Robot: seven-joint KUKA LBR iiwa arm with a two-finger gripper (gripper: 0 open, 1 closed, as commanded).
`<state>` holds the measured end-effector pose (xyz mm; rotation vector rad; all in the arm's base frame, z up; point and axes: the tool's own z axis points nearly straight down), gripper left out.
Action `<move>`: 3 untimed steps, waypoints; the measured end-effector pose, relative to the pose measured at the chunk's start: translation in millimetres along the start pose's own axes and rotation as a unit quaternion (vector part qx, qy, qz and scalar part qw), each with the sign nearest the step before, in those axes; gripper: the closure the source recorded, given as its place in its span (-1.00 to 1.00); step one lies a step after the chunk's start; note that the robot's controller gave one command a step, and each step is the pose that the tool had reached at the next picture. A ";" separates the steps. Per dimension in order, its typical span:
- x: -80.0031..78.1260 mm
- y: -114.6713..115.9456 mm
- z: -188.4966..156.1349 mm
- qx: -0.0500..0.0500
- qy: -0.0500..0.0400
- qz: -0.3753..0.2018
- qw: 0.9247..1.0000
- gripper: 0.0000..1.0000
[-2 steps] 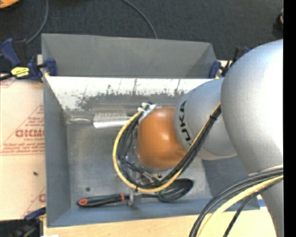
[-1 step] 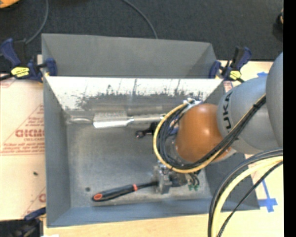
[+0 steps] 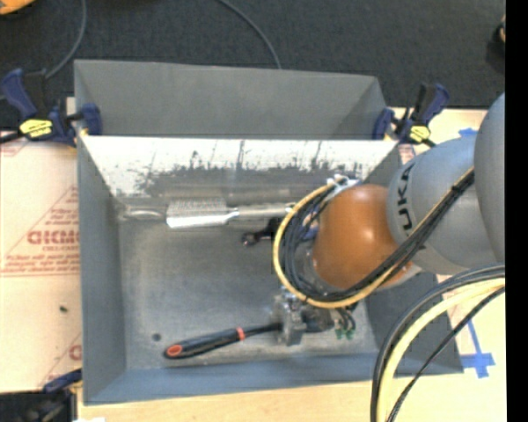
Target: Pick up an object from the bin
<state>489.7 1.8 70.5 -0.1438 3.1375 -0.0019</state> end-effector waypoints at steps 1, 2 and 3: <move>1.2 0.2 -3.2 0.000 0.002 0.000 1.000 1.00; 3.2 0.4 -22.5 -0.001 0.005 0.001 1.000 1.00; 0.5 -0.1 -39.5 0.000 0.001 0.001 1.000 1.00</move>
Offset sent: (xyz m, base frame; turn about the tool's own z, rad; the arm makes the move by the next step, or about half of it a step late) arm -0.0001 0.0001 0.0442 0.0000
